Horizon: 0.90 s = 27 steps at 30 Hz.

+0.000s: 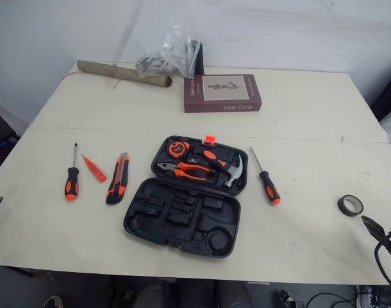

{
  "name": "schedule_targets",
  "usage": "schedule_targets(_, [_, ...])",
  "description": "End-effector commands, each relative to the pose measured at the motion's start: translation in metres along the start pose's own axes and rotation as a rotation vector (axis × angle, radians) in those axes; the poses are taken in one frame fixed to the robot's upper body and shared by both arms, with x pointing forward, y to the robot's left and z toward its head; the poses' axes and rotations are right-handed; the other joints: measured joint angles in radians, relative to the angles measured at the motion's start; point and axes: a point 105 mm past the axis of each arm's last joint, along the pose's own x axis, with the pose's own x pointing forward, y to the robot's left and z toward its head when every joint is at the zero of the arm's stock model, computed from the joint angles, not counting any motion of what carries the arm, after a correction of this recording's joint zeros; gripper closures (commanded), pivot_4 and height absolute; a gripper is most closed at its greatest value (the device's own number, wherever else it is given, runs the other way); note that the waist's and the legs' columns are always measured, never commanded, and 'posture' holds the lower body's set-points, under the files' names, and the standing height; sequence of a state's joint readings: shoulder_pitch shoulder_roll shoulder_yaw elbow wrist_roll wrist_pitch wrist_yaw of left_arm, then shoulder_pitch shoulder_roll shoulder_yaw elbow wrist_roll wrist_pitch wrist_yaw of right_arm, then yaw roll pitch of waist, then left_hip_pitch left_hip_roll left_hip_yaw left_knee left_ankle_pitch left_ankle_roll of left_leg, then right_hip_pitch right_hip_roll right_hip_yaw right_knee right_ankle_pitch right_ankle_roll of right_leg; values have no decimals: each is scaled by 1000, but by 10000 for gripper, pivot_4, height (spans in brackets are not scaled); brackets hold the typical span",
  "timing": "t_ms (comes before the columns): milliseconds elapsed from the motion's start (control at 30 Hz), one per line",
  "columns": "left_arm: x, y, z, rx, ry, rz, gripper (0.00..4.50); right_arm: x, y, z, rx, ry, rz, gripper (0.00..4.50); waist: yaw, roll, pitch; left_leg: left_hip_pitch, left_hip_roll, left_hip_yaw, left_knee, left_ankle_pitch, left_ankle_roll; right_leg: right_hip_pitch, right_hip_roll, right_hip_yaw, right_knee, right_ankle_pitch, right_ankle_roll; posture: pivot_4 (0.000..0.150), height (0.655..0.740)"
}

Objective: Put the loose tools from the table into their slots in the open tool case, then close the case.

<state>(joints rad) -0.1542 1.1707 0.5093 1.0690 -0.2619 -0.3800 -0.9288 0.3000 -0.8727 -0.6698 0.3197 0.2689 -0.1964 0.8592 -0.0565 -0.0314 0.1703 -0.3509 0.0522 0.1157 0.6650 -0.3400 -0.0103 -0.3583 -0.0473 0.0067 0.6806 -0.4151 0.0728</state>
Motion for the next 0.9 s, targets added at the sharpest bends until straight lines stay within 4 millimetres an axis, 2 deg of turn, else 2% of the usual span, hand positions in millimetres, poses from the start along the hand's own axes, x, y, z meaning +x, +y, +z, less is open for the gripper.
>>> schedule_targets(33, [2,4,16,27,-63,6,0,-2,-2,12,3,-62,-13,781,0,0,0,0,0,0,0,0,0,0,0,0,0,0,0,1500,7400])
schedule_targets(133, [5,4,31,-14,-137,-20,0,2,4,21,24,-119,12,781,0,0,0,0,0,0,0,0,0,0,0,0,0,0,0,1500,7400])
schedule_targets(200, [7,2,34,-31,-157,-34,0,2,5,25,24,-149,11,781,1,0,0,0,0,0,1,0,0,0,0,0,1,0,0,1500,7400])
schedule_targets(333, [18,-16,59,-5,-237,-144,0,10,15,47,14,-221,67,781,1,0,0,0,0,0,0,0,0,0,0,0,1,0,0,1500,7400])
schedule_targets(400, [26,-28,74,41,-275,-200,0,13,31,65,31,-264,171,781,1,0,0,0,0,0,1,0,0,0,0,0,1,0,0,1500,7400])
schedule_targets(500, [38,-58,93,110,-307,-332,0,13,72,99,79,-336,413,781,1,0,0,0,0,-1,1,0,-1,0,0,0,1,0,0,1500,7400])
schedule_targets(667, [55,-111,119,162,-350,-531,0,14,115,138,138,-380,658,781,3,0,0,-1,0,-1,1,0,-1,0,1,0,0,0,0,1500,7400])
schedule_targets(733, [60,-138,128,182,-358,-645,0,16,134,143,134,-333,762,5950,4,0,0,-1,0,-2,2,0,-1,0,1,0,0,0,0,1500,7400])
schedule_targets(767, [61,-147,131,188,-359,-677,2555,16,139,143,116,-314,786,9115,5,0,0,-2,0,-2,2,1,-1,0,1,0,0,0,0,1500,7400])
schedule_targets(833, [69,-160,144,200,-379,-712,8468,21,147,141,59,-282,806,19024,8,0,0,-2,0,-3,2,1,-1,0,1,0,0,0,0,1500,7400])
schedule_targets(900, [76,-170,155,201,-397,-732,17070,28,151,141,10,-269,804,29547,13,0,0,-3,0,-3,3,1,-1,0,1,-1,0,0,0,1500,7400])
